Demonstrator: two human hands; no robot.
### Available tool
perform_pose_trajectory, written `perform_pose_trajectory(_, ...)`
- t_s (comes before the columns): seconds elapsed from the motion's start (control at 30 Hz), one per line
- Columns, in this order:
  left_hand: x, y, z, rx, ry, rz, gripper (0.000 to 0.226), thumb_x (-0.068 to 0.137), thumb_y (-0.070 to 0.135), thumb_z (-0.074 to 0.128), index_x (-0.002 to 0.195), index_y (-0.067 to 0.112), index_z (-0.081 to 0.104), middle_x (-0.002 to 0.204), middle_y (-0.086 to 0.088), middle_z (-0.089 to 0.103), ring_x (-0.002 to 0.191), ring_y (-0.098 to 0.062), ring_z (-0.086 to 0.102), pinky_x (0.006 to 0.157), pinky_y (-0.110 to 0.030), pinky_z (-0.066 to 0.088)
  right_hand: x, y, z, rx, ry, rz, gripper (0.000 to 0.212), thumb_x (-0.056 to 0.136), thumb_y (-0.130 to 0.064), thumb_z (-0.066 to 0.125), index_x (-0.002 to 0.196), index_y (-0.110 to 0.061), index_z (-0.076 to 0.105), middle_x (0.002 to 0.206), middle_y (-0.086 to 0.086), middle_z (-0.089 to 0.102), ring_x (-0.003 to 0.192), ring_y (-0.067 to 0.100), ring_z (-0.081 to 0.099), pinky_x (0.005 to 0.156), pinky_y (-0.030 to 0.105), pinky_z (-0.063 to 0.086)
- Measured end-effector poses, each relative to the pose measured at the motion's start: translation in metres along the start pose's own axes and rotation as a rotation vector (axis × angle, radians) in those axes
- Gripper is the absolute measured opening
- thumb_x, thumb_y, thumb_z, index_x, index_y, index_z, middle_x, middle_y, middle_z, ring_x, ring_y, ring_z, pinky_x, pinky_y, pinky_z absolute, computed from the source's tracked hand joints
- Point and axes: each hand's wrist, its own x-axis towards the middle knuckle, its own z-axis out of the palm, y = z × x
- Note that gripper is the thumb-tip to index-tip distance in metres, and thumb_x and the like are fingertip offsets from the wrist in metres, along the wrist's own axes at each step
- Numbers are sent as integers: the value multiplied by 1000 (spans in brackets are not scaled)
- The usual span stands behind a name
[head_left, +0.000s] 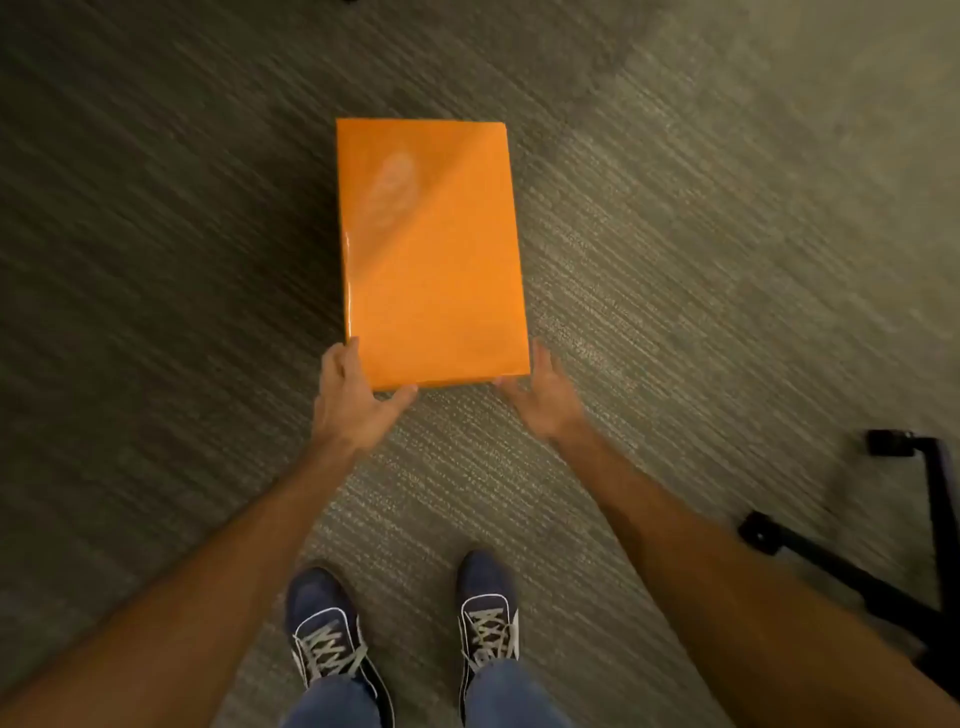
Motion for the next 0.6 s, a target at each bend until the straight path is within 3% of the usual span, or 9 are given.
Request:
perform_pose_trajectory(0.13, 39, -16, 13, -216, 22, -262, 108, 71, 52, 75, 152, 18, 13, 154, -13, 29, 135, -35, 41, 105, -43, 38, 33, 1, 14, 330, 72, 157, 73, 89, -43, 65, 146, -10, 33, 141, 8, 54, 124, 28, 56, 103, 50, 45)
perform_pose_trajectory(0.27, 57, -25, 24, -406, -7, -323, 82, 77, 42, 74, 143, 19, 32, 131, -7, 56, 112, -24, 54, 89, -36, 43, 53, 7, 30, 579, 129, 251, 65, 87, -31, 70, 143, -10, 42, 137, 10, 58, 116, 27, 60, 95, 47, 53)
perform_pose_trajectory(0.37, 64, -31, 26, -587, -54, -383, 74, 78, 32, 76, 140, 23, 36, 124, 0, 57, 116, -24, 55, 103, -46, 44, 62, 9, 30, 830, 96, 362, 61, 87, -14, 71, 141, -11, 44, 135, 11, 59, 105, 24, 62, 74, 31, 57)
perform_pose_trajectory(0.53, 54, -29, 12, -651, -59, -423, 79, 74, 20, 81, 141, 22, 39, 124, -3, 60, 117, -26, 57, 105, -51, 46, 56, -1, 13, 996, 86, 457, 71, 82, 3, 71, 144, -7, 39, 136, 18, 57, 99, 25, 62, 86, 38, 56)
perform_pose_trajectory(0.6, 45, -27, 2, -664, -49, -432, 81, 73, 18, 82, 142, 21, 40, 130, -8, 59, 115, -26, 59, 102, -50, 49, 47, -5, 10, 993, 85, 458, 71, 80, 4, 72, 143, -6, 41, 134, 19, 58, 94, 24, 65, 79, 36, 60)
